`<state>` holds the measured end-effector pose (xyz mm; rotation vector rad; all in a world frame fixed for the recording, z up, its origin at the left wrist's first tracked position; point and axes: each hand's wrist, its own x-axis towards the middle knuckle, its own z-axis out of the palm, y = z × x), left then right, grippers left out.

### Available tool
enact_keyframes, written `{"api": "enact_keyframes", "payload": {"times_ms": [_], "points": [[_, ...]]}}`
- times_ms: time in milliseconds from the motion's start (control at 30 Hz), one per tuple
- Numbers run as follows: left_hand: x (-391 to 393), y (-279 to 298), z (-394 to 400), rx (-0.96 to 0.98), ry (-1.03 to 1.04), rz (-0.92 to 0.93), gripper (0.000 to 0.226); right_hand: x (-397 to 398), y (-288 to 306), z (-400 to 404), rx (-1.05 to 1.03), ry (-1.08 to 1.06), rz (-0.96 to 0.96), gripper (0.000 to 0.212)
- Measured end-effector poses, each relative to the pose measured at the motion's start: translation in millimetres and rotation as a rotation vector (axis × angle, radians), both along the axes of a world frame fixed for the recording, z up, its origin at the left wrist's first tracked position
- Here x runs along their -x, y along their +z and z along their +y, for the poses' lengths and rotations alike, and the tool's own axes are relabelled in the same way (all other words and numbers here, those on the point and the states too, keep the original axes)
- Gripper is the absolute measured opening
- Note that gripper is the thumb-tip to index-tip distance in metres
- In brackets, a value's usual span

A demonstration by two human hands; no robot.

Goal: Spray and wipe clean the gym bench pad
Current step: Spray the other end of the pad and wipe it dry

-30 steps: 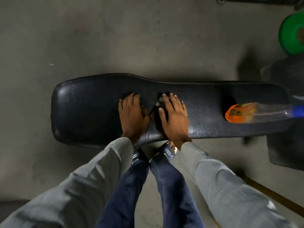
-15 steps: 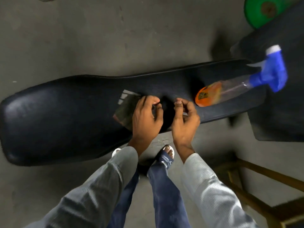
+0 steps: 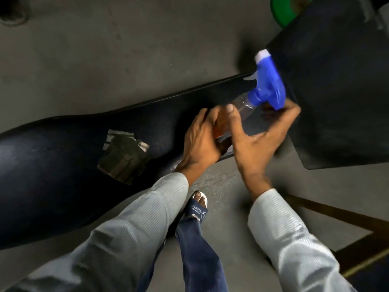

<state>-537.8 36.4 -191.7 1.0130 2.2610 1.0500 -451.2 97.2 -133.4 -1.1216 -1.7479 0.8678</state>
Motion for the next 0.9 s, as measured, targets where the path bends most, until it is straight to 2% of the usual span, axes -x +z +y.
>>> {"api": "enact_keyframes", "payload": {"times_ms": [67, 100, 200, 367, 467, 567, 667, 767, 900], "points": [[-2.2, -3.1, 4.8, -0.012, 0.053, 0.008, 0.051, 13.2, 6.9, 17.4, 0.013, 0.114, 0.043, 0.069], [-2.7, -4.7, 5.1, -0.022, 0.065, 0.013, 0.048, 18.6, 10.9, 23.3, 0.030, 0.167, 0.076, 0.065], [-5.7, -9.9, 0.0, -0.046, 0.060, 0.029, 0.050, 29.8, 16.2, 33.0, -0.002, 0.271, 0.042, 0.018], [-22.3, -10.1, -33.0, -0.122, -0.024, -0.062, 0.053, 34.0, 16.6, 12.8, -0.110, 0.369, -0.178, 0.036], [-29.4, -15.0, -70.6, -0.151, -0.133, -0.064, 0.052, 26.5, 12.6, -9.8, -0.062, 0.454, -0.252, 0.037], [-21.6, -35.9, -111.3, -0.045, -0.121, 0.132, 0.061, 15.7, 1.7, -31.8, 0.125, 0.460, -0.228, 0.042], [4.8, -52.7, -142.0, 0.063, 0.117, 0.362, 0.051, 13.4, -21.0, -54.0, 0.216, 0.485, -0.307, 0.045], [34.9, -58.0, -158.2, 0.201, 0.274, 0.440, 0.043, 18.8, -46.7, -74.4, 0.252, 0.502, -0.418, 0.047], [54.4, -68.2, -159.3, 0.415, 0.279, 0.467, 0.034, 30.7, -67.6, -89.8, 0.282, 0.466, -0.428, 0.048]]}}
